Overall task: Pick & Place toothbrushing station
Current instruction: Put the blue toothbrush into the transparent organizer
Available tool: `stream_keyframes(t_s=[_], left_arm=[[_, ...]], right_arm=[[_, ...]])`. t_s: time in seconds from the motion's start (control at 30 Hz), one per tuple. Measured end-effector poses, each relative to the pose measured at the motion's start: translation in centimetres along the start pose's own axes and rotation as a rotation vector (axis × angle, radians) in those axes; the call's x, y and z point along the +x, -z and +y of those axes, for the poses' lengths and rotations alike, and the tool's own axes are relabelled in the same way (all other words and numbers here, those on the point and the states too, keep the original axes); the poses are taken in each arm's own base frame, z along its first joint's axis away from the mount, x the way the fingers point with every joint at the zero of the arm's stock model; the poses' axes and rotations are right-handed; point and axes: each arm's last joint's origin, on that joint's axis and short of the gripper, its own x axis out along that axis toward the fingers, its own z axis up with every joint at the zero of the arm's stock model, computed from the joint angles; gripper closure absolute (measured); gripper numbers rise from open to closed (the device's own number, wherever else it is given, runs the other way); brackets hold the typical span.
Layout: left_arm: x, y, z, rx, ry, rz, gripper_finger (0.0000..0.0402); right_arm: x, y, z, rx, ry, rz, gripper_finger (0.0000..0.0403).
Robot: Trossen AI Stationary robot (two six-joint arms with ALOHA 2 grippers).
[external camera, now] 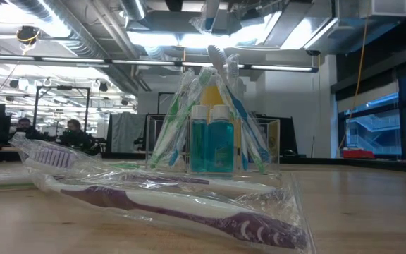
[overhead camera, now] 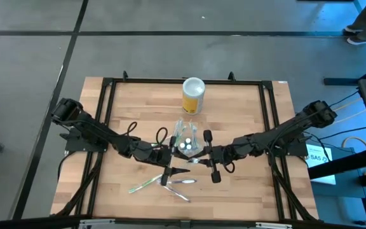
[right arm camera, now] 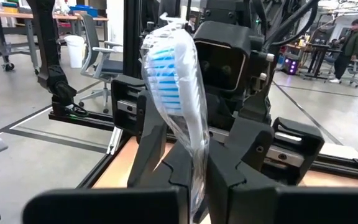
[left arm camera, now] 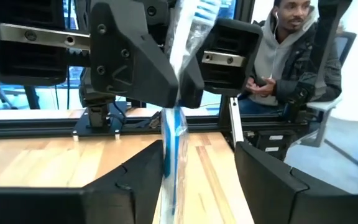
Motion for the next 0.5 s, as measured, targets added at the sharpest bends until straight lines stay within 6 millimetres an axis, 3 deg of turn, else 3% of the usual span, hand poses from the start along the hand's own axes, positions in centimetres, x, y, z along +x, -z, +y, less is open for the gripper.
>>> stream_keyframes(t_s=[0.33, 0.5], left_arm=[[-0.2, 0.1, 0.0, 0.021, -0.033, 0.033, 0.0208], [-0.7, -0.4, 0.0, 0.022, -0.039, 0.037, 0.0208]], right_arm=[[-2.4, -1.6, 1.1, 0.038, 0.066, 0.049, 0.0384], [-3.8, -1.8, 1.4, 0.089, 0.178, 0.117, 0.0384]])
